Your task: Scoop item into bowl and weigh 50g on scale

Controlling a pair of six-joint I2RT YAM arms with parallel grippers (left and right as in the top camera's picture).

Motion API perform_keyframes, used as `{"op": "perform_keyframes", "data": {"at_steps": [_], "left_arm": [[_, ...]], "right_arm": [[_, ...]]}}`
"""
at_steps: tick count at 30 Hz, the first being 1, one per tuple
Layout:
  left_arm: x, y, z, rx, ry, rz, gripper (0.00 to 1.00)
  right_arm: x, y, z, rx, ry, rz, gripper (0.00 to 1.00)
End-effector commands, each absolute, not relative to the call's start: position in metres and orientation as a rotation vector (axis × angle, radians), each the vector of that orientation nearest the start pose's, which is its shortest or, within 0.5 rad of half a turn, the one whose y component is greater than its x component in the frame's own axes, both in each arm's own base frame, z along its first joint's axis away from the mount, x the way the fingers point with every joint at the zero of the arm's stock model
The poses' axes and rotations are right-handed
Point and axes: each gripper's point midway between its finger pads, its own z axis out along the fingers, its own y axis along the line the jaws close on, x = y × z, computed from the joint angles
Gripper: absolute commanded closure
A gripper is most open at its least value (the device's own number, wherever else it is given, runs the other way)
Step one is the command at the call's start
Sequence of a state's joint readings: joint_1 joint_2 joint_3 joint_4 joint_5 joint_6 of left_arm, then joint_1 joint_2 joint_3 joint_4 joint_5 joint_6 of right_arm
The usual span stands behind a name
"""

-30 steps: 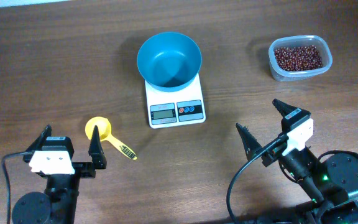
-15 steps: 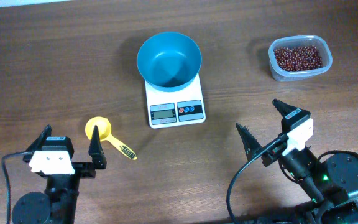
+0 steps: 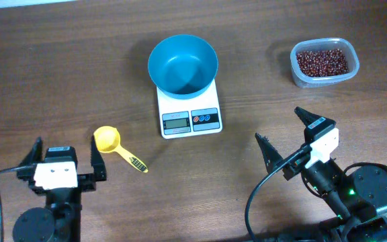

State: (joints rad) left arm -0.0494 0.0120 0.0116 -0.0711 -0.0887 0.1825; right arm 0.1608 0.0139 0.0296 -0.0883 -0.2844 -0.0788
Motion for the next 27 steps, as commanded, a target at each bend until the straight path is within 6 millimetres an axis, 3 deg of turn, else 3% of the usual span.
{"op": "perform_keyframes", "data": {"at_steps": [1, 13, 20, 22, 27], "left_arm": [[0.245, 0.015, 0.160, 0.128, 1.638, 0.289, 0.01], [0.245, 0.013, 0.161, 0.136, 1.634, 0.279, 0.01], [0.242, -0.042, 0.161, 0.379, 1.588, 0.016, 0.01], [0.240, -0.049, 0.161, 0.407, 1.579, -0.023, 0.01], [0.240, -0.050, 0.161, 0.180, 1.626, -0.247, 0.01]], "right_arm": [[0.228, 0.087, 0.161, -0.409, 1.599, 0.300, 0.01], [0.228, 0.087, 0.161, -0.409, 1.599, 0.300, 0.01], [0.228, 0.087, 0.161, -0.409, 1.598, 0.300, 0.01], [0.228, 0.087, 0.161, -0.409, 1.598, 0.300, 0.01], [0.228, 0.087, 0.161, -0.409, 1.598, 0.300, 0.01]]}}
